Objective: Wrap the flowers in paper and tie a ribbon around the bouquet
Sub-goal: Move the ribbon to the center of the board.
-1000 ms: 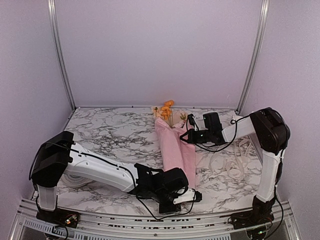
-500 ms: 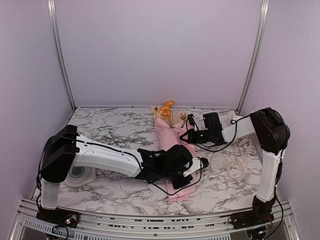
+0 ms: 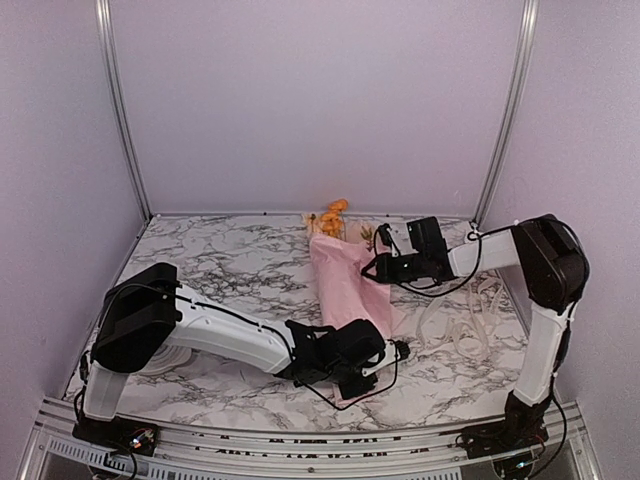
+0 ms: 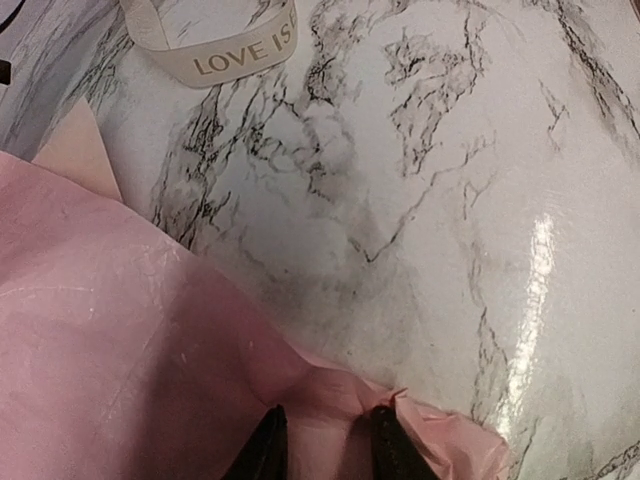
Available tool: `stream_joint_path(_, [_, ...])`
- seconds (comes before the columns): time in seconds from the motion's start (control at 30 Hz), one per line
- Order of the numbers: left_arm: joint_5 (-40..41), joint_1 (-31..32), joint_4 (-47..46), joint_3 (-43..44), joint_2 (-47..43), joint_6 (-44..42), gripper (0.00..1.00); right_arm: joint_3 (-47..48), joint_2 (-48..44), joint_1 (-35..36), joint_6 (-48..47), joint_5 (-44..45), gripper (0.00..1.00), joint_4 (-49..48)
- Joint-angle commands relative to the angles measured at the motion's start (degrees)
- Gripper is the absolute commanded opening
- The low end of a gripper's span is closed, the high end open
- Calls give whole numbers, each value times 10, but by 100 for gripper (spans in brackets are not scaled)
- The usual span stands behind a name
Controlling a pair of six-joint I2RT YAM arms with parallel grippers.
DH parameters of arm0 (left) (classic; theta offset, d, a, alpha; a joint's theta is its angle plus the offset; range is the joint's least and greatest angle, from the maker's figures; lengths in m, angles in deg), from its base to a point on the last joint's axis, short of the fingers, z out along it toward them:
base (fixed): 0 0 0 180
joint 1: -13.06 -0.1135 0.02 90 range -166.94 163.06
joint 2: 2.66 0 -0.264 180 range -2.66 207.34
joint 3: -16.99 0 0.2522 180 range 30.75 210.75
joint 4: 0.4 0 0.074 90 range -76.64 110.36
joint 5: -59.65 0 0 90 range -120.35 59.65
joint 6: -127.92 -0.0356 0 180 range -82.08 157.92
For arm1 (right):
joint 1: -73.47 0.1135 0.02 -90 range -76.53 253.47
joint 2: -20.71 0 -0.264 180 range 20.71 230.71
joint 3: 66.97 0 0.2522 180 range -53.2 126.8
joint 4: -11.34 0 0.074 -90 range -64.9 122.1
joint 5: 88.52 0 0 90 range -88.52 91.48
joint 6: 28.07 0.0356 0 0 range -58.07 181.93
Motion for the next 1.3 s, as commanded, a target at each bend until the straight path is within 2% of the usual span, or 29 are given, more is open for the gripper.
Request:
stream_joint_path(0.0, [-41, -1, 61, -39, 23, 25, 29, 39, -82, -17, -31, 77, 40, 146])
stream_joint_path(0.13, [-51, -1, 49, -51, 19, 36, 29, 36, -171, -51, -36, 175, 52, 270])
stream_joint_path(0.23, [-52, -1, 34, -61, 14, 42, 29, 9, -242, -62, -28, 233, 55, 348])
stream_joint_path(0.37, [-57, -2, 15, -70, 11, 50, 29, -87, -320, -62, -15, 195, 54, 374])
stream_joint_path(0.5, [-57, -2, 8, -71, 13, 51, 29, -139, -327, -58, -22, 185, 54, 431])
stream_joint_path(0.63, [-61, -2, 0, -78, 10, 48, 29, -158, -307, -37, -41, 147, 54, 448])
stream_joint_path(0.8, [-57, -2, -1, -81, 9, 46, 29, -169, -259, -2, -49, 145, 56, 439])
stream_joint_path(0.87, [-56, -3, -1, -83, 6, 48, 29, -175, -233, 9, -52, 144, 50, 437])
stream_joint_path(0.9, [-55, -3, -2, -84, 5, 48, 29, -178, -226, 11, -52, 143, 40, 435])
stream_joint_path(1.0, [-52, -3, -4, -89, 2, 48, 29, -184, -233, 18, -51, 127, 2, 434])
stream_joint_path(1.13, [-50, -3, -3, -91, 2, 47, 30, -184, -293, 47, -60, 7, 0, 455])
stream_joint_path(1.27, [-51, -4, -4, -94, 2, 47, 30, -172, -346, 111, -69, -90, 0, 514])
